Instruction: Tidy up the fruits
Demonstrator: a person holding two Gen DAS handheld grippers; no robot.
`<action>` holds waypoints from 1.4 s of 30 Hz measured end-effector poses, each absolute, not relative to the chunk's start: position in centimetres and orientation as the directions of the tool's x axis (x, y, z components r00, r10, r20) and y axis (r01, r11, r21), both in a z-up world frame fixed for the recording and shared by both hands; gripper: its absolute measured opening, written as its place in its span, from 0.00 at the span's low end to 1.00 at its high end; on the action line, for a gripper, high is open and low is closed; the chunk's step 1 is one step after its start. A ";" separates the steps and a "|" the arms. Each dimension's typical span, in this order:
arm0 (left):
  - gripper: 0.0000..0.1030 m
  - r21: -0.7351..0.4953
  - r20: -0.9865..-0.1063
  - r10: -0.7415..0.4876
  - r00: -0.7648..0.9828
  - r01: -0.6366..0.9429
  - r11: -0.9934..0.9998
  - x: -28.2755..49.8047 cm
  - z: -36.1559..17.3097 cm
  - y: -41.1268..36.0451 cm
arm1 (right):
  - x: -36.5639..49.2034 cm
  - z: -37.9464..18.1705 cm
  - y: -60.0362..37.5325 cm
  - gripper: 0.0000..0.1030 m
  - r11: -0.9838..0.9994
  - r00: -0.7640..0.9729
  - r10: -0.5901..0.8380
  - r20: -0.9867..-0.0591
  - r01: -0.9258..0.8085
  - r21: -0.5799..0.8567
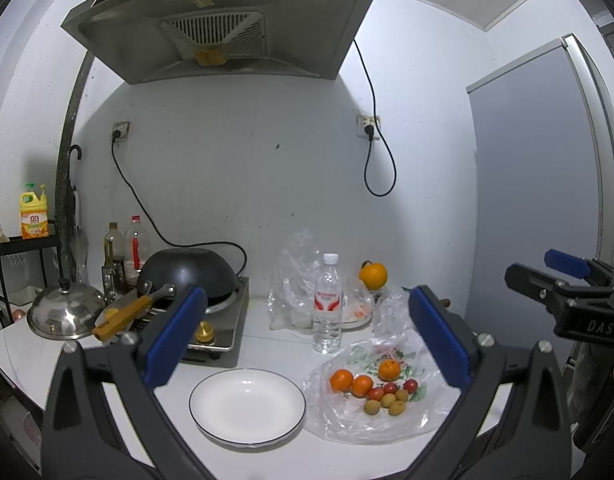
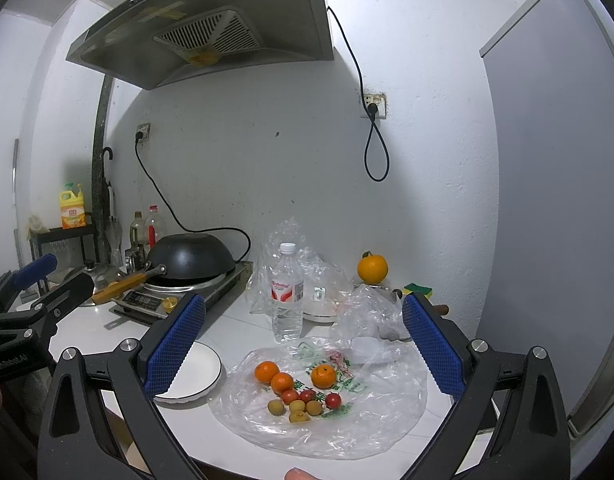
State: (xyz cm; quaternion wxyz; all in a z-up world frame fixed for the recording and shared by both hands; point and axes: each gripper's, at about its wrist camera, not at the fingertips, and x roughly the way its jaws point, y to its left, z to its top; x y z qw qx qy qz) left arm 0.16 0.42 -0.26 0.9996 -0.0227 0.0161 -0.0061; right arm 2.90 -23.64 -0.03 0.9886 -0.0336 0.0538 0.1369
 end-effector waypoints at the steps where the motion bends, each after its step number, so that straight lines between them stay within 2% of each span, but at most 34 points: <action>1: 0.99 -0.045 -0.032 -0.013 0.999 0.011 0.999 0.2 -0.3 0.4 | 2.9 0.0 -23.6 0.98 0.960 0.957 0.267 -0.115 -0.274 -0.052; 26: 0.99 -0.039 -0.045 -0.017 0.999 0.015 0.999 0.6 -0.5 0.1 | 3.1 -0.3 -23.8 0.98 0.960 0.955 0.270 -0.123 -0.277 -0.048; 42: 0.99 0.041 -0.222 -0.044 0.974 0.054 0.998 8.2 -4.3 -3.3 | 9.8 -4.1 -27.0 0.97 0.973 0.944 0.214 -0.250 -0.228 -0.029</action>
